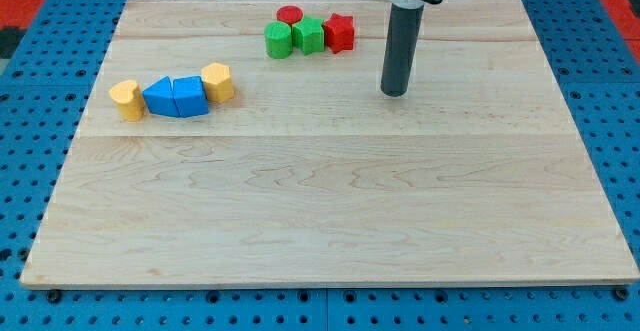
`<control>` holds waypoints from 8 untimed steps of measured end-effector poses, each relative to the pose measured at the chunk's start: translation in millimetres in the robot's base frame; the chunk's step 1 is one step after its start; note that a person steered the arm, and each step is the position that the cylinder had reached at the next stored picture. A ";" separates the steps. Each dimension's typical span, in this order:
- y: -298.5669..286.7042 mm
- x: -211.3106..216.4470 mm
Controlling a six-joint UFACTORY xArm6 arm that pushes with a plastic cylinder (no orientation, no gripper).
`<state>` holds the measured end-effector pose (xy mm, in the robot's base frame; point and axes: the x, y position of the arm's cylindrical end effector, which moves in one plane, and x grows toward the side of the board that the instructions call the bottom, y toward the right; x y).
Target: Separate the green blocks from red blocks
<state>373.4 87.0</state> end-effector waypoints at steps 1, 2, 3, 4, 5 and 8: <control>3.9 0.0; 15.8 0.0; 30.8 1.8; 37.5 2.3; 52.6 8.9; 57.8 29.7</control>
<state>403.1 144.7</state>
